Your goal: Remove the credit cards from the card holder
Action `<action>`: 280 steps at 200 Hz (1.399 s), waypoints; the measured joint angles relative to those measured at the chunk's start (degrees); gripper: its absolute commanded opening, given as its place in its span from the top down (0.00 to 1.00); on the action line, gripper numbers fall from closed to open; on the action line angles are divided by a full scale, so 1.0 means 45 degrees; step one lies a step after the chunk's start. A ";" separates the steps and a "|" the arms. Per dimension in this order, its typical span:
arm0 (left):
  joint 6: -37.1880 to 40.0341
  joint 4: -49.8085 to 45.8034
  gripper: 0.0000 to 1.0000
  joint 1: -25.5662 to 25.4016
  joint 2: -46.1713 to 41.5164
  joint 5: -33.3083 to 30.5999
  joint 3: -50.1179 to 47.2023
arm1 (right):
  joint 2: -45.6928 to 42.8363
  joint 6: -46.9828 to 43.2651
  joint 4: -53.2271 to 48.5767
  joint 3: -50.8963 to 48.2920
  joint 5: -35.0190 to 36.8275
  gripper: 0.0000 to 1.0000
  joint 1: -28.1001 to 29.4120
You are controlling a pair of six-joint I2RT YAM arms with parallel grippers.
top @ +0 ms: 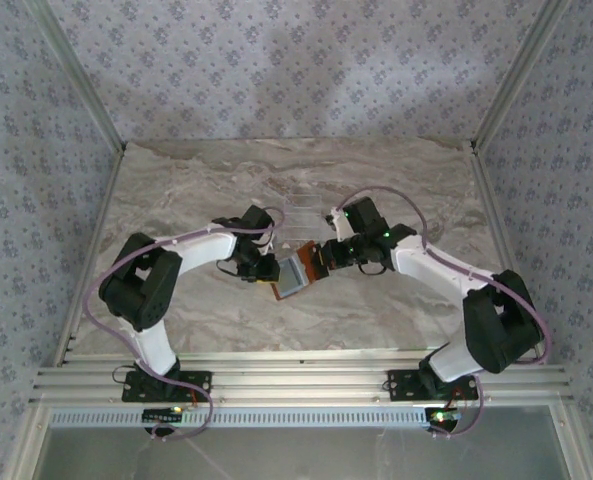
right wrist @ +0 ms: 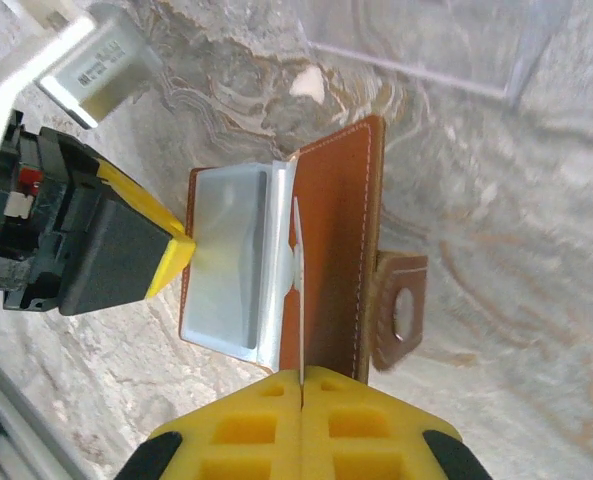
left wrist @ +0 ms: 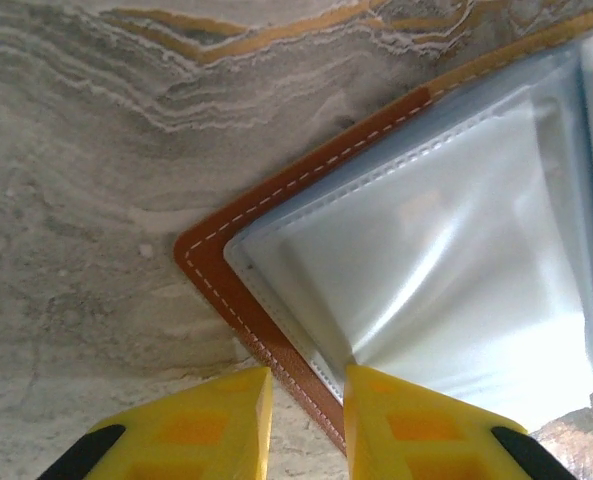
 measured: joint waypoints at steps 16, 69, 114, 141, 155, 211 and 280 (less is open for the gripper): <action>0.0039 -0.0063 0.73 0.0000 -0.0024 -0.0141 0.0000 | 0.0005 -0.1559 -0.0767 0.0733 0.0520 1.00 0.0185; 0.0457 -0.0466 0.72 0.0015 0.0301 -0.0374 0.0641 | 0.0034 -0.5702 -0.2361 0.2759 0.2152 1.00 0.0656; 0.0806 -0.0631 0.71 0.0058 0.0709 -0.0311 0.1219 | 0.0442 -0.7611 -0.2837 0.4075 0.2725 1.00 0.0631; 0.0845 -0.0622 0.71 0.0058 0.0709 -0.0257 0.1243 | 0.1355 -0.8801 -0.3113 0.4804 0.2948 1.00 0.0631; 0.0845 -0.0622 0.69 0.0058 0.0709 -0.0277 0.1243 | 0.1914 -0.9588 -0.3298 0.5144 0.2997 1.00 0.0631; 0.0743 -0.0903 0.68 0.0151 0.0097 -0.0845 0.1185 | 0.4352 -1.3036 -0.4507 0.7247 0.2909 1.00 0.0583; 0.0690 -0.1005 0.68 0.0515 -0.1729 -0.1243 0.0097 | 0.7436 -1.5373 -0.6110 1.0958 0.2905 1.00 0.0461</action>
